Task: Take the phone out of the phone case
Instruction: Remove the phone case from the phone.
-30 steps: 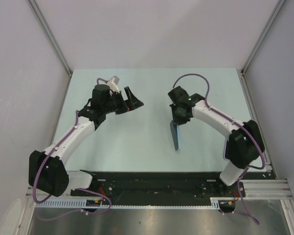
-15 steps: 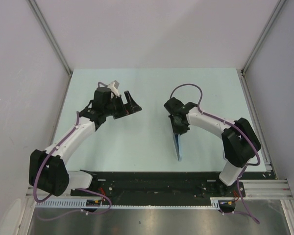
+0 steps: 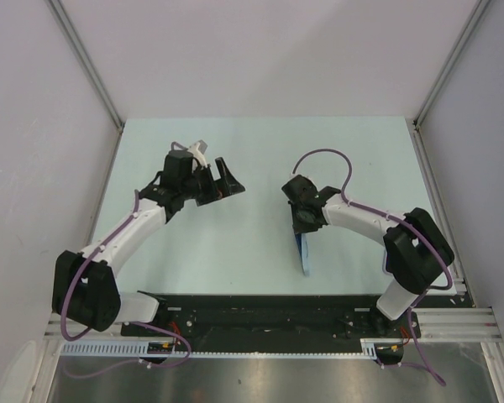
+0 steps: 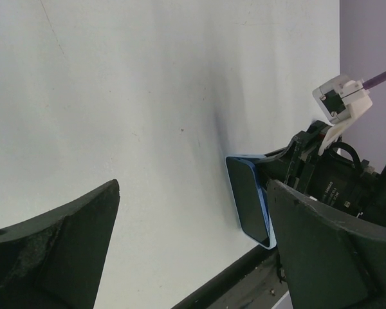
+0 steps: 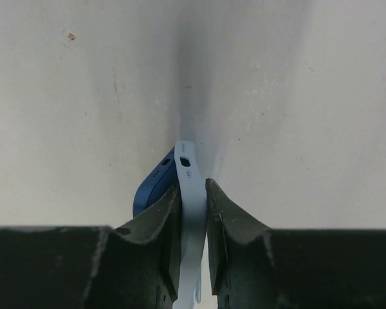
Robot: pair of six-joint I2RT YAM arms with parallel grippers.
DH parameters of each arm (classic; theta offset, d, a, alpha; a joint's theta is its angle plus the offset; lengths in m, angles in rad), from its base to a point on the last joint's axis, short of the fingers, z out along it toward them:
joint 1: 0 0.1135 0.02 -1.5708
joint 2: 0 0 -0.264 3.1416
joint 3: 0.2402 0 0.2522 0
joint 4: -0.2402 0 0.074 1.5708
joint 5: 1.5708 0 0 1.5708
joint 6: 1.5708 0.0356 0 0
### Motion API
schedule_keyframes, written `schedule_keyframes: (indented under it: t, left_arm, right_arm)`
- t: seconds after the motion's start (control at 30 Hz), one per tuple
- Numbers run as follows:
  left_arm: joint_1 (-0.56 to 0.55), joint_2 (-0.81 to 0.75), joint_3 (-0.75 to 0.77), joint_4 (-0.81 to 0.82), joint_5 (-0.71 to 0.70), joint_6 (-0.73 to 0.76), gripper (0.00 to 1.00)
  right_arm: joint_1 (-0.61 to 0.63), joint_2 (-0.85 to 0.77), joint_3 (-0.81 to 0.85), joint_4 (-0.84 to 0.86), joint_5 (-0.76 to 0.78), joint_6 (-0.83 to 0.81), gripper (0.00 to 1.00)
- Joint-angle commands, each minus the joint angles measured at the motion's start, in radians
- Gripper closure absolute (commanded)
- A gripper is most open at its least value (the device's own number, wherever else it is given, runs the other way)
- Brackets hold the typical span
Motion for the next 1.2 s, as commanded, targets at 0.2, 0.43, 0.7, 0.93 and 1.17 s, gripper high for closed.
schedule_keyframes:
  t: [0.2,0.43,0.7,0.93,1.17]
  left_arm:
    - [-0.095,0.042,-0.022,0.016,-0.005,-0.069,0.0]
    - [-0.316,0.233,-0.037,0.117,-0.037,-0.339,0.14]
    - [-0.399,0.413,-0.043,0.171,-0.026,-0.422,0.54]
    - [-0.462,0.519,0.024,0.167,-0.031,-0.435,0.62]
    - [-0.464,0.524,0.013,0.175,-0.037,-0.439,0.67]
  right_arm:
    - [0.004,0.146,-0.125,-0.203,0.029,0.008,0.74]
    - [0.0,0.146,-0.129,-0.183,-0.003,0.007,0.73]
    - [-0.024,0.119,-0.137,-0.168,-0.032,-0.01,0.73]
    - [-0.004,0.128,-0.163,-0.16,-0.03,0.011,0.69]
    - [0.042,0.171,-0.211,-0.126,-0.049,0.068,0.66]
